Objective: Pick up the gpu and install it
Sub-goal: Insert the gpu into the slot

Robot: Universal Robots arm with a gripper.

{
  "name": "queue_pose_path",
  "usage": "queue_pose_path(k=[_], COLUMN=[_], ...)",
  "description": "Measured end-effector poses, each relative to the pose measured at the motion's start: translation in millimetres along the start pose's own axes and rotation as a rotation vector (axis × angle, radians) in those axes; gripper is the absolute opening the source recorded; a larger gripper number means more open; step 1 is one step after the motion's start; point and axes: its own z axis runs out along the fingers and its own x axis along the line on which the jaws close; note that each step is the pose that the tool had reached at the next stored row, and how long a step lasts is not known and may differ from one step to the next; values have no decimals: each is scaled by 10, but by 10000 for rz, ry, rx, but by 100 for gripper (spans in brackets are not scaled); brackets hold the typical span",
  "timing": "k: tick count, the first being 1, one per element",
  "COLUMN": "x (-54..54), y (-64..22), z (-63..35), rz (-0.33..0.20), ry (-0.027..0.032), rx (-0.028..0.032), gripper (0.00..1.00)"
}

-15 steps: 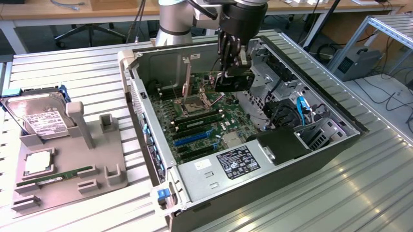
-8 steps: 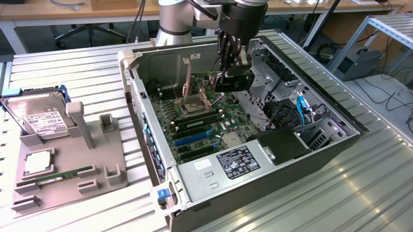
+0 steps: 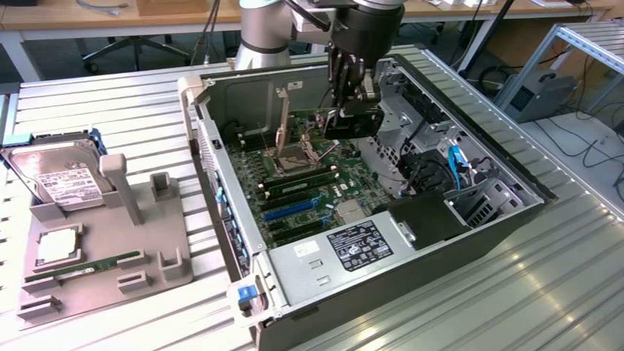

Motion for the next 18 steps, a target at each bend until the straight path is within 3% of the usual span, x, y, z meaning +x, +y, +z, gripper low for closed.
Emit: queue_pose_path(k=[6, 13, 18], x=[0, 5, 72], y=[0, -1, -12], z=[2, 16, 14], rz=[-221, -1705, -1705], ry=[-3, -21, -18], rx=[-6, -48, -48], gripper=[27, 27, 27])
